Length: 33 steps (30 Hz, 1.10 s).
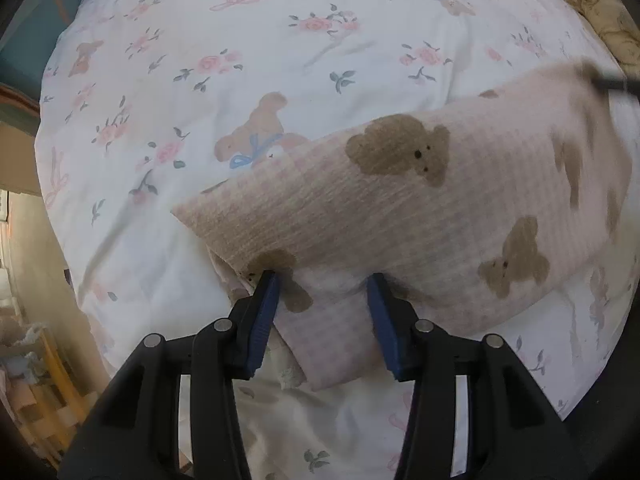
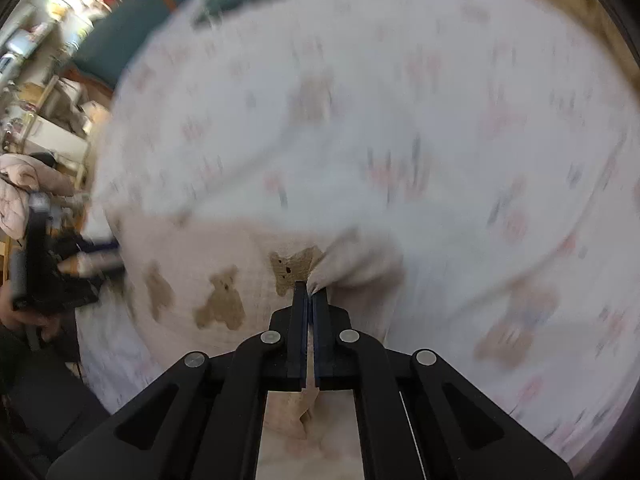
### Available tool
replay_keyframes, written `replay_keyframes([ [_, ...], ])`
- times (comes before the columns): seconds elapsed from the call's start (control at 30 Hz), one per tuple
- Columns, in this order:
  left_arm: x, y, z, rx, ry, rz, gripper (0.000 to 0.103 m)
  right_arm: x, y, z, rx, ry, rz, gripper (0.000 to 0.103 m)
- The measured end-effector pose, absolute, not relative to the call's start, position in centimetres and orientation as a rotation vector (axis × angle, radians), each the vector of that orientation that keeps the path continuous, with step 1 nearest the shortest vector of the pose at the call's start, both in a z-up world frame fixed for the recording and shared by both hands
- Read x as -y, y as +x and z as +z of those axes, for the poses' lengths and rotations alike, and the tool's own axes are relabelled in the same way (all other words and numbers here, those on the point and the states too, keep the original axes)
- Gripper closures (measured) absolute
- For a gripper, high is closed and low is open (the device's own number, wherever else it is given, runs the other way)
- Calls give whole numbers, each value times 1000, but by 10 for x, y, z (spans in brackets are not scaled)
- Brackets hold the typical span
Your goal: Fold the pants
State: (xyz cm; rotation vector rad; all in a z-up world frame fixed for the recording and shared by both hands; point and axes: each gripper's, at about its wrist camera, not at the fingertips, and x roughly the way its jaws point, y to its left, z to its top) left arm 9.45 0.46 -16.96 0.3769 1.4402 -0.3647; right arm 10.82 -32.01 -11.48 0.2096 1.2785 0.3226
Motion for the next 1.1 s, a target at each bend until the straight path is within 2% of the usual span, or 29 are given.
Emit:
replay_keyframes([
  [0.3,-12,88,-155,-1464,317,-344,61,307,120,-127,-1193,-41,221,102],
  [0.5,-20,87,-100,-1263,187,-381,61,330,105,-100,-1157,22,105,96],
  [0.63,0,90,-90,-1177,172,-436,63,319,90,-72,-1078,91,198,95],
  [0.73,27,83,-111,-1217,150,-455,63,286,86,-99,-1213,224,407,95],
  [0.83,36,85,-135,-1280,158,-389,62,253,84,-134,-1327,68,419,96],
  [0.93,32,83,-153,-1328,215,-348,59,262,88,-167,-1420,-37,301,103],
  [1.03,16,89,-151,-1358,211,-289,59,282,93,-169,-1434,12,262,103],
  [1.1,-1,90,-154,-1377,214,-221,59,291,93,-169,-1407,-156,112,103],
])
